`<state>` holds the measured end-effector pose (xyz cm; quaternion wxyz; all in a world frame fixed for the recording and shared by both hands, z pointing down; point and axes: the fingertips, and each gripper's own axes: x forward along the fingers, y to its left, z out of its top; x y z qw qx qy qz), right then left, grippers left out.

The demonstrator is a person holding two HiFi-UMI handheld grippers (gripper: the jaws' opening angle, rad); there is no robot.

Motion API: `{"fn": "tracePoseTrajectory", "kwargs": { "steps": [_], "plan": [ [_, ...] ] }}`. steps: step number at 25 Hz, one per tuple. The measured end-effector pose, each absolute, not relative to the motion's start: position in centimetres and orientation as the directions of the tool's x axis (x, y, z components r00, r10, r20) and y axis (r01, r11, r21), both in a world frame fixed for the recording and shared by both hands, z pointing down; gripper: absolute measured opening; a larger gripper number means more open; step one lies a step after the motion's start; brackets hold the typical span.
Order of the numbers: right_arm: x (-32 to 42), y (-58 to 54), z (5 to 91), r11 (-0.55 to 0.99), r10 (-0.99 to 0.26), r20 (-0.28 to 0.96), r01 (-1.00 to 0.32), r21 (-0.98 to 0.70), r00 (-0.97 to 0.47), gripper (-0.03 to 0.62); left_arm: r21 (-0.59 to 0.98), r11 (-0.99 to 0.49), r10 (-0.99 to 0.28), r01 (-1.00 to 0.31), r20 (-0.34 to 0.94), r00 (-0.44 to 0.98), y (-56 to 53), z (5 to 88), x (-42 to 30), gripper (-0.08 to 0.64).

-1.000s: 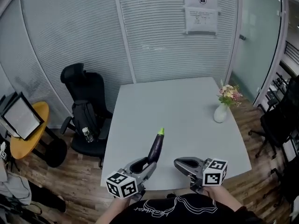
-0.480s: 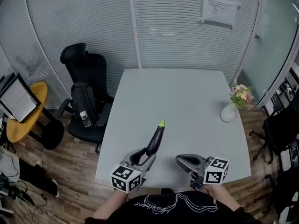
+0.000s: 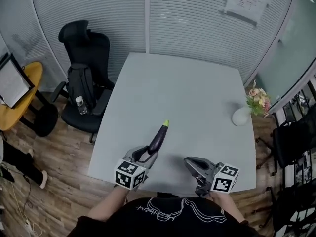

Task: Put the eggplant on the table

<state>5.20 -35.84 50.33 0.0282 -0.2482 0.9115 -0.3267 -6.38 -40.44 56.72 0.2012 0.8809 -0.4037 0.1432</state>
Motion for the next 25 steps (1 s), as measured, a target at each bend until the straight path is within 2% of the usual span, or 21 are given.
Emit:
{"fn": "tracePoseTrajectory", "kwargs": {
  "steps": [14,25],
  "plan": [
    [6.9,-37.1,52.1,0.628,-0.489,0.135,-0.454,-0.632,-0.862,0.009,0.223,-0.57,-0.569,-0.791,0.587,0.576,-41.8,65.7,-6.2,0.181],
    [7.8,-37.7,52.9,0.607,-0.512,0.144,-0.476,-0.636,-0.847,0.009,0.201,-0.571,-0.532,-0.796,0.647,0.546,-41.7,69.2,-6.5,0.181]
  ]
}}
